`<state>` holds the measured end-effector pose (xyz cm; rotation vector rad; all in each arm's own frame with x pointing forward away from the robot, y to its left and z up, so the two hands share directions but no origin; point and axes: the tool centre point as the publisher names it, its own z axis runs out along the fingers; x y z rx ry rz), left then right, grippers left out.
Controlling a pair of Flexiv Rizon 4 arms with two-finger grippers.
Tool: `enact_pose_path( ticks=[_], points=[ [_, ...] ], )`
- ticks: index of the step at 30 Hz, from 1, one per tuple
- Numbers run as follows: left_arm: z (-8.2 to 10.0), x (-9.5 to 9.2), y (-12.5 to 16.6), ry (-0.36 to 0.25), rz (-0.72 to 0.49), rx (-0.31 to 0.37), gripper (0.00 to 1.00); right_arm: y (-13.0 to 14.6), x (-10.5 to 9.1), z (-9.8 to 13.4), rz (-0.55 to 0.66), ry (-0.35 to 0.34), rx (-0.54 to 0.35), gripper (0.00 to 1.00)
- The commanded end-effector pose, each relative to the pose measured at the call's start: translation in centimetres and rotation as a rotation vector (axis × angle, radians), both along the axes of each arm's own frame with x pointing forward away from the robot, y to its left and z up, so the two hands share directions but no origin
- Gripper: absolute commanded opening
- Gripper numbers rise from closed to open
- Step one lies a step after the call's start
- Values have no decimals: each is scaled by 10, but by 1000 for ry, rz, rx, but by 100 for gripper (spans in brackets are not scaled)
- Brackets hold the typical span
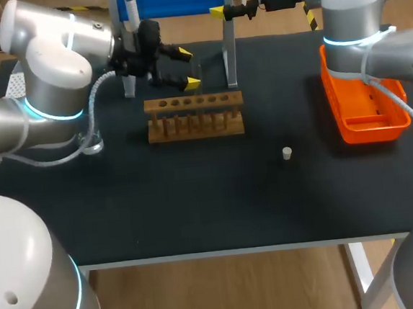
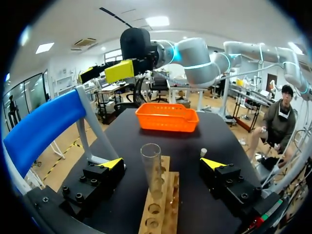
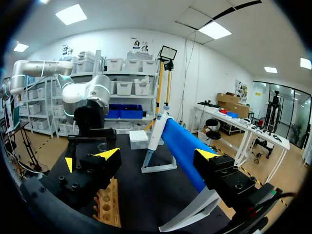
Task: Invert the test tube, pick up the pipette, mount the tip to pipette, aspirate from beaker and dispense into the tube, eject the tip, return the pipette, and cap with the stopper.
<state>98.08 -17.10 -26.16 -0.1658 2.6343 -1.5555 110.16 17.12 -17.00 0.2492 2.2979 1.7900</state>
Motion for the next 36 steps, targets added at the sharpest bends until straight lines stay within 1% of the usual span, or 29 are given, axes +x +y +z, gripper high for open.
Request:
enact_pose_path(
  ticks=[1, 7, 11, 13, 21, 25, 30, 36],
  points=[
    [-2, 3, -8, -4, 5, 17, 100, -1, 1, 1, 5, 2, -3, 100],
    [-5, 4, -10, -26, 30, 6, 100, -1, 1, 1, 5, 2, -3, 100],
    [-11, 5, -13, -27, 44, 5, 100, -1, 1, 1, 5, 2, -3, 100],
    [-16, 5, -13, -13, 59, 18, 100, -1, 1, 1, 5, 2, -3, 100],
    [-27, 9, -13, 4, 59, 32, 100, -1, 1, 1, 5, 2, -3, 100],
    [-30, 12, -16, 7, 54, 37, 100, -1, 1, 1, 5, 2, -3, 100],
    [-31, 16, -18, 0, 51, 71, 100, -1, 1, 1, 5, 2, -3, 100],
    [-33, 21, -20, -7, 56, 69, 100, -1, 1, 1, 5, 2, -3, 100]
  ],
)
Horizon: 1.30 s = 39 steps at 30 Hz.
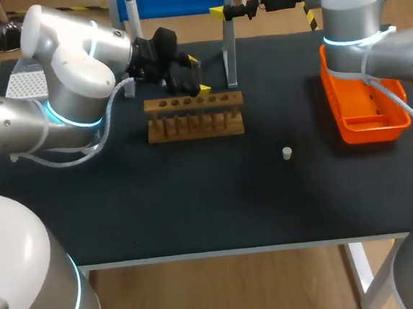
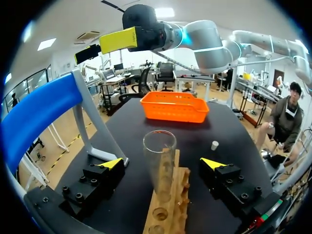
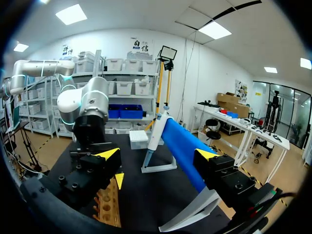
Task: Invert the test tube, pick up the pipette, mount the tip to pipette, aspirate from beaker and dispense into the tube, eject the tip, return the pipette, and cap with the stopper.
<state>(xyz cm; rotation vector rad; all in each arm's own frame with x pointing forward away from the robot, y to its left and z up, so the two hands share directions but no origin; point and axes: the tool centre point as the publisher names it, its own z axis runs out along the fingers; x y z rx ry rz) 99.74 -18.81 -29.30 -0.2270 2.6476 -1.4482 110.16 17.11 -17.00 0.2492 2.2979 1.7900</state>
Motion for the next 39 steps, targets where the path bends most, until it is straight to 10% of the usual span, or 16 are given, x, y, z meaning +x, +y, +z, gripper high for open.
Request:
enact_pose_path(
  ticks=[1, 39],
  points=[
    [-2, 5, -4, 0, 7, 4, 100, -1, 1, 1, 5, 2, -3, 100],
    [-7, 5, -5, -1, 21, -35, 100, -1, 1, 1, 5, 2, -3, 100]
  ],
)
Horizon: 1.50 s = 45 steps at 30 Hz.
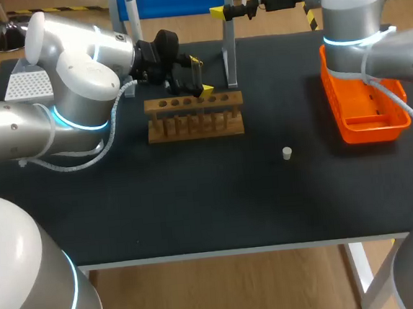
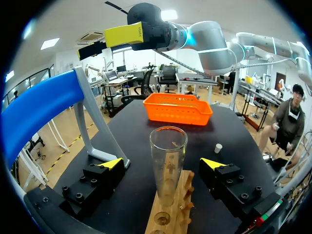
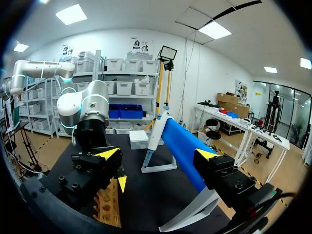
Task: Invert the test tube, pick up the pipette, mount the tip to pipette, aspirate from beaker and dispense into the tube, eject the tip, return the pipette, and cap with the stopper.
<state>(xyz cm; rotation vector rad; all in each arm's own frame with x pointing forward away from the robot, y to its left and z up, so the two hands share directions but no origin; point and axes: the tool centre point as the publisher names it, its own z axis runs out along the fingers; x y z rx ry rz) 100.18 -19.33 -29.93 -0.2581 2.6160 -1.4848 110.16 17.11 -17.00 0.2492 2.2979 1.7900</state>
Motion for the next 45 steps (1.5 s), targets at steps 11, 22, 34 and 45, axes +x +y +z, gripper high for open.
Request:
enact_pose_path(
  ticks=[11, 22, 34, 45],
  points=[
    [-1, 0, 0, -2, -1, -3, 100, -1, 1, 1, 5, 2, -3, 100],
    [-1, 0, 0, -2, -1, -3, 100, -82, -65, 1, -23, -13, -41, 100],
    [-1, 0, 0, -2, -1, -3, 100, -167, -158, -46, -169, -11, -115, 100],
    [-1, 0, 0, -2, -1, -3, 100, -184, -212, -74, -203, 21, -136, 100]
  ],
)
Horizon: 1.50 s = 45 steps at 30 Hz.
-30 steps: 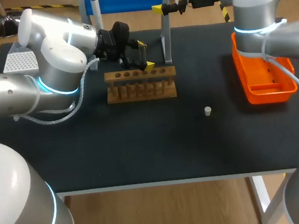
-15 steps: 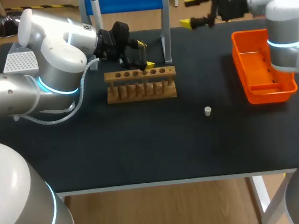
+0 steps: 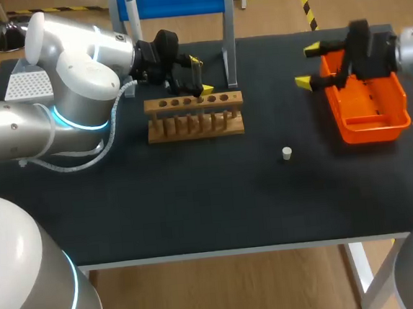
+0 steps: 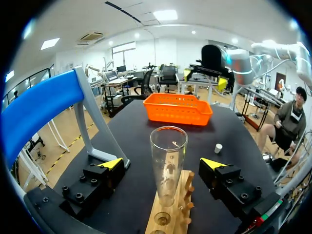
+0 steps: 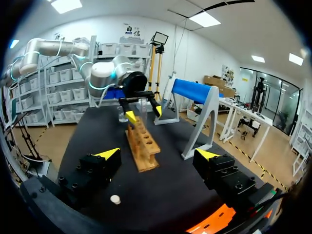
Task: Invert the test tube, pick up the pipette, mount the tip to pipette, aspirate from beaker and dispense into the tube, eject the tip, return the pipette, and cap with the stopper.
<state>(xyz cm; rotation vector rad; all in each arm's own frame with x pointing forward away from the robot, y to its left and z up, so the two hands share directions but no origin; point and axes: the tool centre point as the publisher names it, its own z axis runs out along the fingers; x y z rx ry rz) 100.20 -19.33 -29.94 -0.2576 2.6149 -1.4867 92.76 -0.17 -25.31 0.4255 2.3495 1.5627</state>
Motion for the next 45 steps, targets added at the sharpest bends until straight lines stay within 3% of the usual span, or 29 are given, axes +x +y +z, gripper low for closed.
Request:
enact_pose_path(
  ticks=[1, 16, 29, 45],
  points=[
    [-1, 0, 0, -1, 0, -2, 100, -11, -38, 9, -52, -23, -2, 100],
    [-1, 0, 0, -1, 0, -2, 100, -11, -38, 9, -52, -23, -2, 100],
    [-1, 0, 0, -1, 0, -2, 100, 2, -60, -47, -90, 17, -62, 100],
    [-1, 0, 0, -1, 0, -2, 100, 10, -89, -99, -140, 79, -112, 100]
  ],
)
